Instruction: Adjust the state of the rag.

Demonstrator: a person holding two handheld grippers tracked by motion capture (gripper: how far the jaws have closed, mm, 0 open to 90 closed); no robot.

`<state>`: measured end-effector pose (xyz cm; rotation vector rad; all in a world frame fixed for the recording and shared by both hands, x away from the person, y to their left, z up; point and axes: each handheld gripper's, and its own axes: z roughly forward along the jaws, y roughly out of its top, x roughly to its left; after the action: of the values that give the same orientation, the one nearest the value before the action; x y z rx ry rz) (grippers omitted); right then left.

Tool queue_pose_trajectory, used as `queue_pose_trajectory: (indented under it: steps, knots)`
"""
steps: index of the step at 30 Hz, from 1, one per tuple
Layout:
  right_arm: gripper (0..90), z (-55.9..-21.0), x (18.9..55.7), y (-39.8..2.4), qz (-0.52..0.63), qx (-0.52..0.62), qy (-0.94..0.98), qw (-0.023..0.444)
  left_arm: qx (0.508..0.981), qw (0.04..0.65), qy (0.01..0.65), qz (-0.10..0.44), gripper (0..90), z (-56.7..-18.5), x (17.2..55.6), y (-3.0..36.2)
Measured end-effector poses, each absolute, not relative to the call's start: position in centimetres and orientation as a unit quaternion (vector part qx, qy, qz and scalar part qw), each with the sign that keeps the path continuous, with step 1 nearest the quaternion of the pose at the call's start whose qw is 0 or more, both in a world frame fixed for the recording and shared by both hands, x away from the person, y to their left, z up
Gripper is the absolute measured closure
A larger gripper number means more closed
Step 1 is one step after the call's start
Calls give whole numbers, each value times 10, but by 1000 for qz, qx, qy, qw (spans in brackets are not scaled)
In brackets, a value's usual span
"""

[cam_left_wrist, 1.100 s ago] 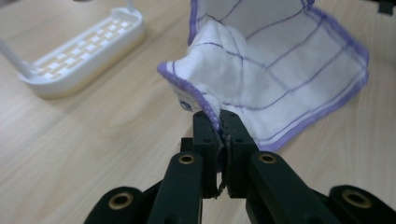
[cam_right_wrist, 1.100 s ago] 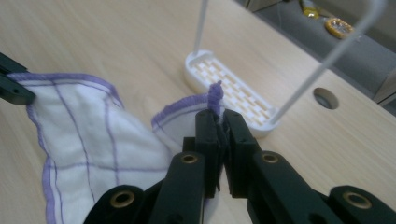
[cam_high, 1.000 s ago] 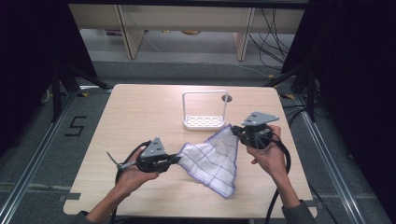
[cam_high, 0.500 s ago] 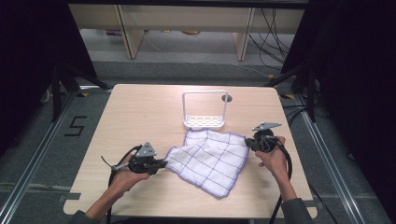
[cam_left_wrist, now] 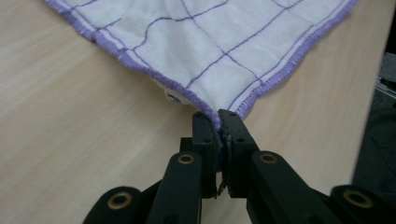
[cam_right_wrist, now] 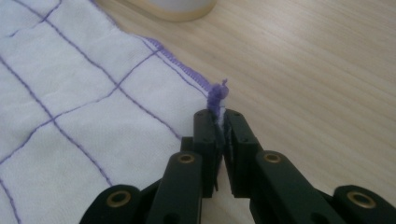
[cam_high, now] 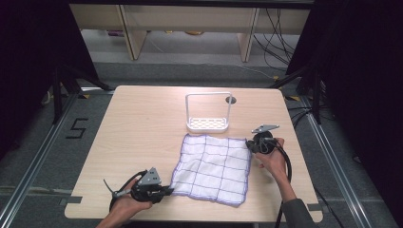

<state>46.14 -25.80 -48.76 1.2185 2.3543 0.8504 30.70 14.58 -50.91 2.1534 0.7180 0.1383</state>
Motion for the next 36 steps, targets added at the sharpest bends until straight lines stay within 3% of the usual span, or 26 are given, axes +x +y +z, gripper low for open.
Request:
queue_pose_trajectory:
  steps: [9, 11, 12, 13, 15, 18, 27, 36]
  knots:
    - [827, -491, 475, -242, 313, 420, 834, 174, 864, 427, 262, 39, 819, -509, 279, 128]
    - [745, -492, 476, -241, 321, 423, 826, 190, 865, 428, 260, 30, 733, -508, 275, 127]
    - [745, -492, 476, -241, 321, 423, 826, 190, 865, 428, 260, 30, 680, -508, 275, 127]
    - [659, -486, 475, -244, 312, 429, 827, 185, 861, 428, 275, 34, 611, -507, 276, 128]
    - [605, -481, 470, -247, 317, 442, 818, 189, 838, 453, 304, 18, 501, -506, 279, 131]
    - [528, -472, 462, -256, 333, 453, 807, 182, 830, 461, 313, 22, 425, -501, 285, 137]
    - [456, -462, 451, -271, 349, 459, 796, 183, 812, 456, 354, 85, 365, -486, 340, 146]
    - [412, -462, 452, -266, 345, 467, 797, 168, 811, 430, 387, 90, 263, -488, 395, 140]
